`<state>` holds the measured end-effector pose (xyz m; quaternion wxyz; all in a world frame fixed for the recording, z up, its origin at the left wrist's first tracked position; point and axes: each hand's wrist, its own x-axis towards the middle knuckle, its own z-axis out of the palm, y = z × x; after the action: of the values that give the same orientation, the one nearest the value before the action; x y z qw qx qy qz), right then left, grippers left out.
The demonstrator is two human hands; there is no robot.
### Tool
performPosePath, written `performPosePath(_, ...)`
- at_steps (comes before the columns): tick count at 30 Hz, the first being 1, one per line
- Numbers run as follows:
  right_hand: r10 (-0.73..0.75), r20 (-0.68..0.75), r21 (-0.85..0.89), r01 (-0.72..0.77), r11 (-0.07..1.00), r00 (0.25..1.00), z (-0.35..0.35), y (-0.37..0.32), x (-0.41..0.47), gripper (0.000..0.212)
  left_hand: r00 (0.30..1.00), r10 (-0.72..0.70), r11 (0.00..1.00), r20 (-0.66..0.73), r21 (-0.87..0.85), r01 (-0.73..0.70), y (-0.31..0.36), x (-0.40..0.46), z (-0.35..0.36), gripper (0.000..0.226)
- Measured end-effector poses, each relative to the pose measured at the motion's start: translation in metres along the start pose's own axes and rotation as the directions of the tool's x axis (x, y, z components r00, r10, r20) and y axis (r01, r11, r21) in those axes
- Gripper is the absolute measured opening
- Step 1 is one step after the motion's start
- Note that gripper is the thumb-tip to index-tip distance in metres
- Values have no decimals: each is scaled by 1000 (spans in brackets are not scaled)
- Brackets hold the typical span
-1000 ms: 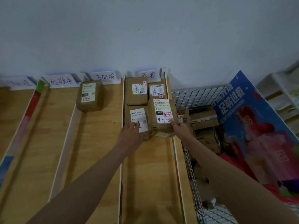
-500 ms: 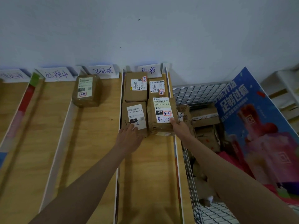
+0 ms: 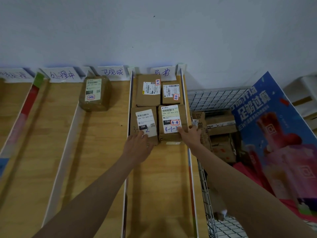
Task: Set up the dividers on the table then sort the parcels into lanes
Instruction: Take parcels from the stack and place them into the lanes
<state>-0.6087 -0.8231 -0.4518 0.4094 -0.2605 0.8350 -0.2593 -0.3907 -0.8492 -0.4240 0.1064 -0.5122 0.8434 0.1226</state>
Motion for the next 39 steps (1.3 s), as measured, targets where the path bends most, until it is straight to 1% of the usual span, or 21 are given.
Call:
performPosePath(3, -11, -12, -15, 11, 1000, 1000, 0, 0, 4, 65, 1000, 5, 1000, -13, 3, -5, -2, 0, 1, 49)
performPosePath(6, -20, -10, -71, 20, 997, 1000, 0, 0, 5, 64, 1000, 0, 1000, -21, 2, 0, -2, -1, 2, 49)
performPosePath(10, -50, -22, -187, 45, 981, 999, 1, 0, 5, 61, 1000, 1, 1000, -2, 19, -1, -3, 2, 1, 51)
performPosePath(18, -112, -24, -281, 101, 954, 993, 4, -2, 0, 62, 1000, 26, 997, 2, 71, -26, -4, 7, 1, 53)
performPosePath(23, -161, -16, -317, 148, 937, 987, -1, -5, -7, 59, 1000, 17, 997, 18, 78, -18, -5, 10, -2, 52)
performPosePath(25, -202, -19, -348, 183, 919, 979, -5, -5, -13, 54, 1000, 8, 997, 24, 76, -10, -5, 10, -5, 50)
performPosePath(28, -323, -24, -432, 281, 857, 946, -15, -9, -30, 43, 1000, -10, 998, 10, 69, 9, -4, 4, -16, 47)
performPosePath(31, -446, -12, -539, 370, 757, 895, -25, -26, -53, 37, 999, -21, 998, -27, 57, 23, -5, -5, -37, 44)
performPosePath(33, -526, -2, -593, 423, 685, 850, -31, -43, -66, 37, 997, -31, 998, -69, 54, 34, -7, -11, -55, 43)
performPosePath(36, -623, 13, -657, 477, 584, 782, -36, -74, -87, 43, 991, -38, 996, -128, 81, 49, -16, -21, -84, 43)
performPosePath(39, -684, 21, -679, 513, 526, 729, -32, -102, -114, 45, 973, -78, 996, -217, 24, 85, -36, -44, -108, 46)
